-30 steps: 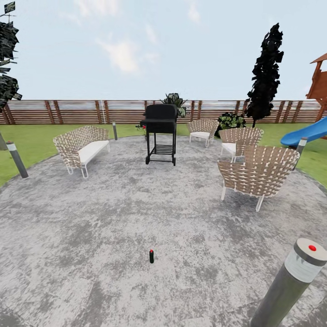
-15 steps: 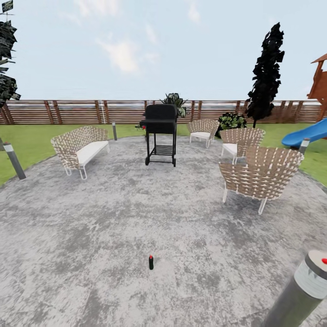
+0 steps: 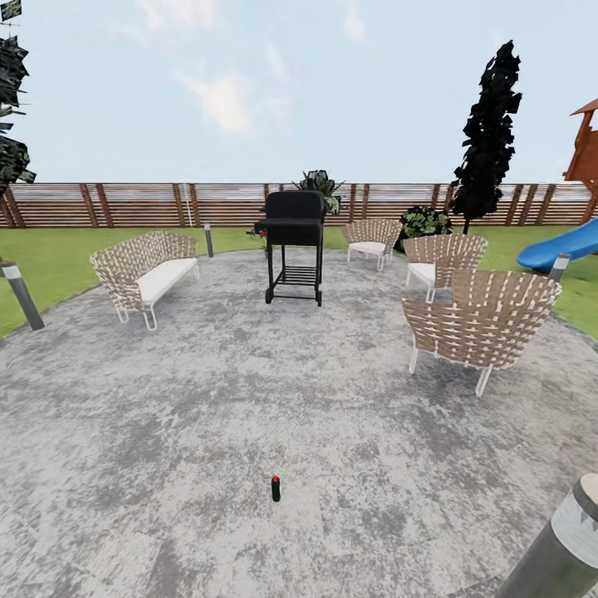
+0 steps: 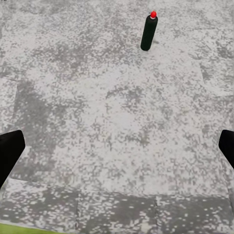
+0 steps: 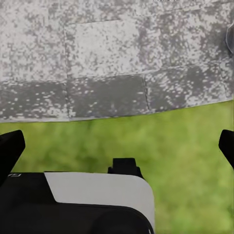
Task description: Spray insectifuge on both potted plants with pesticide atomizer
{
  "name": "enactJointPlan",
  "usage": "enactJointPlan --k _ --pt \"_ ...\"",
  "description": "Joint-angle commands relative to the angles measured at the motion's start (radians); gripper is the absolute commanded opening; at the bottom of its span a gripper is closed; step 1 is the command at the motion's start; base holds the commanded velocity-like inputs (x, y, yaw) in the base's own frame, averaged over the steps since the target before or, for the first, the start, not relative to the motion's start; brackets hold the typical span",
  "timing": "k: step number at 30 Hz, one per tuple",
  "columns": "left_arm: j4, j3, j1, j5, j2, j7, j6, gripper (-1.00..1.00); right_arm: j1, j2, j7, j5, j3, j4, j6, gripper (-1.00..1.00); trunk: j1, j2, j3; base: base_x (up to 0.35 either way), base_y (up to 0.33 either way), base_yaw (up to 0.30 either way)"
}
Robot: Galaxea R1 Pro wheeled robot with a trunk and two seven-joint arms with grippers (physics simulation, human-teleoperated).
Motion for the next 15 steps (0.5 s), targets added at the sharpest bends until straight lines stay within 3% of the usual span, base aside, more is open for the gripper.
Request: enactJointPlan --k 1,5,15 --pt "0.001 0.0 -0.001 0.0 0.0 0.0 -0.003 1.0 0.0 0.0 0.0 0.0 -0.001 0.0 -0.002 1.0 0.0 0.0 -0.001 0.023 0.0 0.0" --pt "0.001 0.0 -0.001 0.0 0.001 0.0 -0.003 1.0 0.0 -0.001 0.0 0.0 -0.001 0.0 -0.002 1.0 0.0 0.0 -0.001 0.156 0.0 0.0" --pt "0.001 0.0 -0.001 0.0 0.002 0.0 -0.003 1.0 0.0 -0.001 0.0 0.0 -0.001 0.0 -0.002 1.0 0.0 0.0 -0.001 0.32 -0.006 0.0"
